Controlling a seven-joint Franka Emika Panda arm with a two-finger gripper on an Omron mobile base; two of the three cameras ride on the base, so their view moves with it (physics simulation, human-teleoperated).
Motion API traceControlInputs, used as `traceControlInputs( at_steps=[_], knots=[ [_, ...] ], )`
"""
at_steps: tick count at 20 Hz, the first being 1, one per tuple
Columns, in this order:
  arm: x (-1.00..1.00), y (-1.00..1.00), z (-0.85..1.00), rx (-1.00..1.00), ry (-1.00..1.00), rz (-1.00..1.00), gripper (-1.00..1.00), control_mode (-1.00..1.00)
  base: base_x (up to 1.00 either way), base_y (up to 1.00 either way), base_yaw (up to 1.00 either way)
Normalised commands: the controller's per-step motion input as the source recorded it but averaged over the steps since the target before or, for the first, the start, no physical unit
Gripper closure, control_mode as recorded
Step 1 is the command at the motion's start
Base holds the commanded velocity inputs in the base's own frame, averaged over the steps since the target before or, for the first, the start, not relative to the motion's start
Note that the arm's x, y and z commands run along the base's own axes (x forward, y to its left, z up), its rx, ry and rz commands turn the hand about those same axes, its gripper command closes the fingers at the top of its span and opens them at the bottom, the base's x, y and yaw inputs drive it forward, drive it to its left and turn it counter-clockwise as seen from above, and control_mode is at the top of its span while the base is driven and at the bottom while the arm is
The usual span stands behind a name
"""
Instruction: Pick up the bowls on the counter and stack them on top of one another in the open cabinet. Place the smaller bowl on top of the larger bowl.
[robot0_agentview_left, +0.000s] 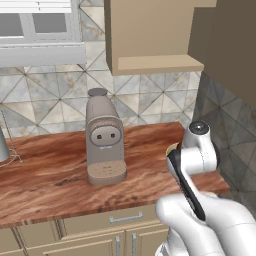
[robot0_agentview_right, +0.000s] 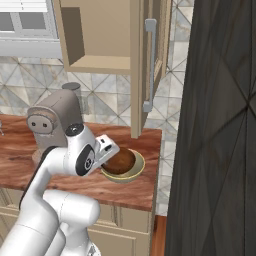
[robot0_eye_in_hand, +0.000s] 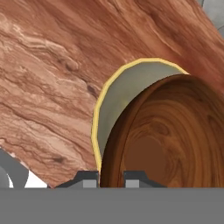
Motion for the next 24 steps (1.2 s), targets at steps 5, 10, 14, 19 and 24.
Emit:
traceControlInputs(
  at_steps=[5, 10, 14, 19, 24],
  knots=[
    [0.05, 0.0, -0.05, 0.0, 0.0, 0.0, 1.0, -1.0, 0.0, 0.0, 0.0],
    [0.13, 0.0, -0.02, 0.0, 0.0, 0.0, 1.0, -1.0, 0.0, 0.0, 0.0],
    [0.12, -0.04, 0.0, 0.0, 0.0, 0.0, 1.0, -1.0, 0.0, 0.0, 0.0],
    [0.08, -0.05, -0.01, 0.0, 0.0, 0.0, 1.0, -1.0, 0.0, 0.0, 0.0],
    [0.01, -0.03, -0.08, 0.0, 0.0, 0.0, 1.0, -1.0, 0.0, 0.0, 0.0]
  ],
)
